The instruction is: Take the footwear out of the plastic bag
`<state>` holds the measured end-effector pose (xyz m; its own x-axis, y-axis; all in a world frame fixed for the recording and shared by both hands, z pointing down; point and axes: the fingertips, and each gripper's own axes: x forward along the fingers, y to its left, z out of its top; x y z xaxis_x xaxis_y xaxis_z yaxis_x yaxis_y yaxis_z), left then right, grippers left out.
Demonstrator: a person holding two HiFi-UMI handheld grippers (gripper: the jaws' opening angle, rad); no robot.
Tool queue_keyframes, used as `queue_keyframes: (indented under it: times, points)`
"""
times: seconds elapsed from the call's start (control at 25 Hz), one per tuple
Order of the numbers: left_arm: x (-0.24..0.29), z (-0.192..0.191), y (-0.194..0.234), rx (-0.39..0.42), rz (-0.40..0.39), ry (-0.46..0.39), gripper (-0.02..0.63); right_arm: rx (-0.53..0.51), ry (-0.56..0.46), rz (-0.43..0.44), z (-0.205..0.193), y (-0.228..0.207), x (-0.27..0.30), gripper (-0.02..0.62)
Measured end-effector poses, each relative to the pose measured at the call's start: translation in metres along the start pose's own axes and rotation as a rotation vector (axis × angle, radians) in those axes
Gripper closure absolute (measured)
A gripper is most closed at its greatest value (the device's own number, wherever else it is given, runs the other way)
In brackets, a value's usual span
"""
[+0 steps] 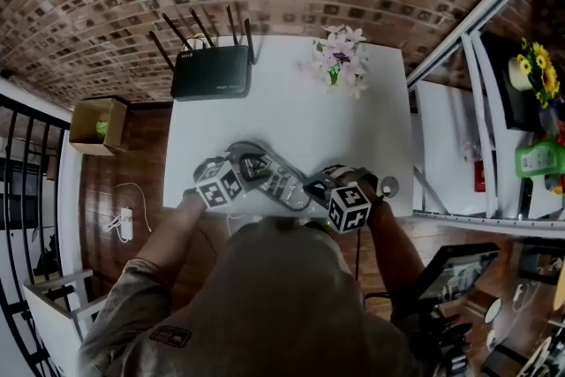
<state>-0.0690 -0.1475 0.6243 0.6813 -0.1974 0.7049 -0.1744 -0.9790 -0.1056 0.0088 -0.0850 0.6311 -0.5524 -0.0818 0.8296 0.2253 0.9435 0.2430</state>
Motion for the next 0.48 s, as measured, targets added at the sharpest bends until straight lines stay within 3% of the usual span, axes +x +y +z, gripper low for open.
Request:
queue_keyframes:
  times: [0.24,0.48]
  points:
    - [0.021,0.001,-0.009,0.087,-0.104,0.086,0.417,0.015,-0.015,-0.006,-0.003,-0.003,-0.002,0.581]
    - [0.025,-0.007,-0.017,0.081,-0.120,0.137,0.559,0.070,-0.022,-0.042,-0.010,-0.015,-0.005,0.581]
